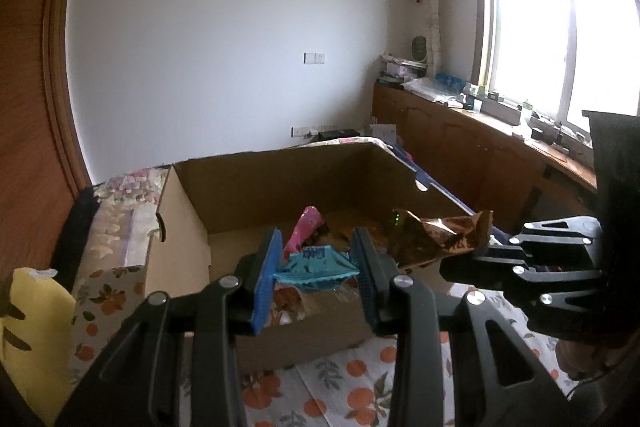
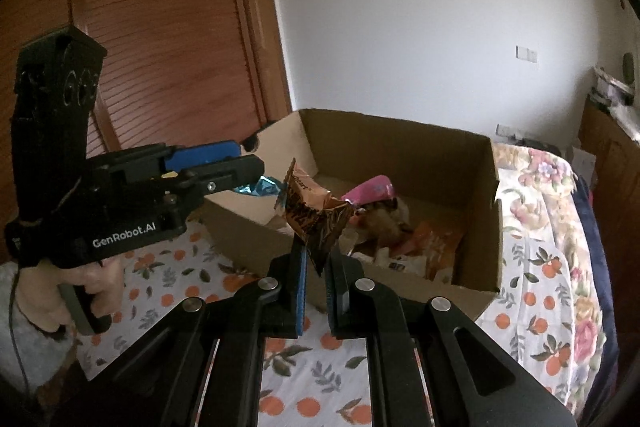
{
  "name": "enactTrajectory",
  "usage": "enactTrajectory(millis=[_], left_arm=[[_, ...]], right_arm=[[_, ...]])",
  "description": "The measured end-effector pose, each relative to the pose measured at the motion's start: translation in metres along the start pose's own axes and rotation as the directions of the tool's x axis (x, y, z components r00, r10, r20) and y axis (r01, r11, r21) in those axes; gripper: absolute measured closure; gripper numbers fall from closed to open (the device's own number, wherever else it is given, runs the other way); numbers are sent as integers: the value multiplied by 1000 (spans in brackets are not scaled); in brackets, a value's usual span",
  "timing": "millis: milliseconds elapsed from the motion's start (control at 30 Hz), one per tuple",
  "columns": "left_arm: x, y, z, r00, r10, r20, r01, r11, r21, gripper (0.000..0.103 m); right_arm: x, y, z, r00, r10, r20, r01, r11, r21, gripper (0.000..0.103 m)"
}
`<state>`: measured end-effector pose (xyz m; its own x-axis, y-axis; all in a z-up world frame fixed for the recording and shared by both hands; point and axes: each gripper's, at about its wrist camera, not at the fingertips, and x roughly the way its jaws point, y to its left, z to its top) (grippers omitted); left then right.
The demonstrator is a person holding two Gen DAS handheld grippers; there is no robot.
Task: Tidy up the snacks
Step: 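Carry the blue-green candy and brown candy over the box with both grippers, then open both grippers to drop the two candies into the box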
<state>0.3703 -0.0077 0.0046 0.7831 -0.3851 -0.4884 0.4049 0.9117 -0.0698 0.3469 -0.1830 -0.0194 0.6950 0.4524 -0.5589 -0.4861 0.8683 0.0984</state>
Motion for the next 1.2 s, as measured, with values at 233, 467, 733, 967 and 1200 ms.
enactTrajectory(millis=[233, 467, 733, 967, 1200], left_arm=[[34, 11, -3, 999, 17, -34, -17, 1000, -12, 68], [56, 19, -10, 997, 34, -73, -37, 999, -37, 68], [58, 20, -16, 996, 34, -87, -39, 997, -64, 67], [49, 15, -17, 995, 47, -83, -51, 997, -49, 66], [23, 3, -13, 997, 61, -42, -62, 998, -23, 62]], right_arm=[[33, -23, 7, 999, -23, -28, 25, 998, 60, 97], [59, -26, 7, 994, -90, -66, 93, 994, 49, 97], [53, -23, 4, 992, -109, -71, 113, 992, 53, 96], [47, -23, 5, 992, -110, -61, 114, 992, 58, 95], [16, -8, 2, 992, -122, -15, 123, 992, 43, 94]])
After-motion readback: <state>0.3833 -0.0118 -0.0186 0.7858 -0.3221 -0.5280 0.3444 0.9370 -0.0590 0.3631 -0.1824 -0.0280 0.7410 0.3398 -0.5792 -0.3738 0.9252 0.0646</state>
